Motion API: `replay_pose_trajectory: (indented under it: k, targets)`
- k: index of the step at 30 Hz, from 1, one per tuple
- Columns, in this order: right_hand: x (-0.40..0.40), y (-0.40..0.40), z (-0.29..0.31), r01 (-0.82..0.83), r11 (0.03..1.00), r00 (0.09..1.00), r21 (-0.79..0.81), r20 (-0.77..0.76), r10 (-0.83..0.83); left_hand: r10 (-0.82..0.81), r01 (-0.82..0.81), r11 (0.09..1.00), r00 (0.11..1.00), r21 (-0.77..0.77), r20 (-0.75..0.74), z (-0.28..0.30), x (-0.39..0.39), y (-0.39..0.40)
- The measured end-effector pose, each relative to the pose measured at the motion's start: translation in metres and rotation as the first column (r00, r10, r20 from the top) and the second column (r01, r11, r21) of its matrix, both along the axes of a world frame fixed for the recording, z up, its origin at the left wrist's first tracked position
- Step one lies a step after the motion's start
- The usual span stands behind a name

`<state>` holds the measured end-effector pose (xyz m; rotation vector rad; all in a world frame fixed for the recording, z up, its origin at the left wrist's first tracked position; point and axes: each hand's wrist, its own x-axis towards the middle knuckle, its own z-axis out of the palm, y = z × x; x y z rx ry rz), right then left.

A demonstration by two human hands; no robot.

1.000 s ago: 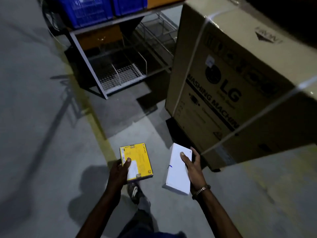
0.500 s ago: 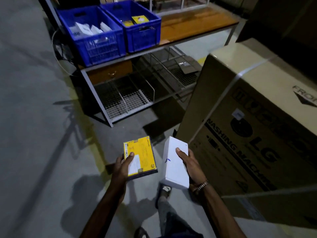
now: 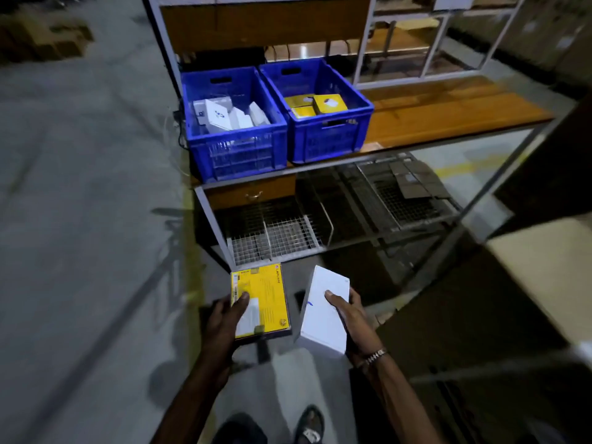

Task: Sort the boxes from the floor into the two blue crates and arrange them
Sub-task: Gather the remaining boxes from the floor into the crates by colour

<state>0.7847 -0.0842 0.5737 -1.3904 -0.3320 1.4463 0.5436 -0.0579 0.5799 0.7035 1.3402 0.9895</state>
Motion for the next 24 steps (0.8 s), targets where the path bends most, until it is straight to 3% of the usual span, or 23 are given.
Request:
replay_pose_trajectory:
  k: [12, 17, 22, 24]
  targets:
    - [-0.005, 0.278, 0.019, -0.06, 0.994, 0.993, 0.087, 0.11, 0.05, 0.15, -0.154, 0.979, 0.988, 0.136, 0.041, 0.029, -0.024, 0.237]
    - [-0.027, 0.422, 0.068, -0.113, 0.97, 0.965, 0.215, 0.257, 0.056, 0.181, -0.184, 0.955, 0.983, 0.232, 0.035, 0.05, -0.05, 0.367]
    - [-0.061, 0.573, 0.118, -0.176, 0.895, 0.903, 0.409, 0.43, -0.019, 0.207, -0.219, 0.949, 0.975, 0.225, 0.077, 0.068, -0.08, 0.47]
    - [-0.08, 0.625, 0.117, -0.227, 0.899, 0.869, 0.375, 0.494, 0.013, 0.209, -0.232, 0.954, 0.969, 0.192, 0.13, 0.07, -0.088, 0.499]
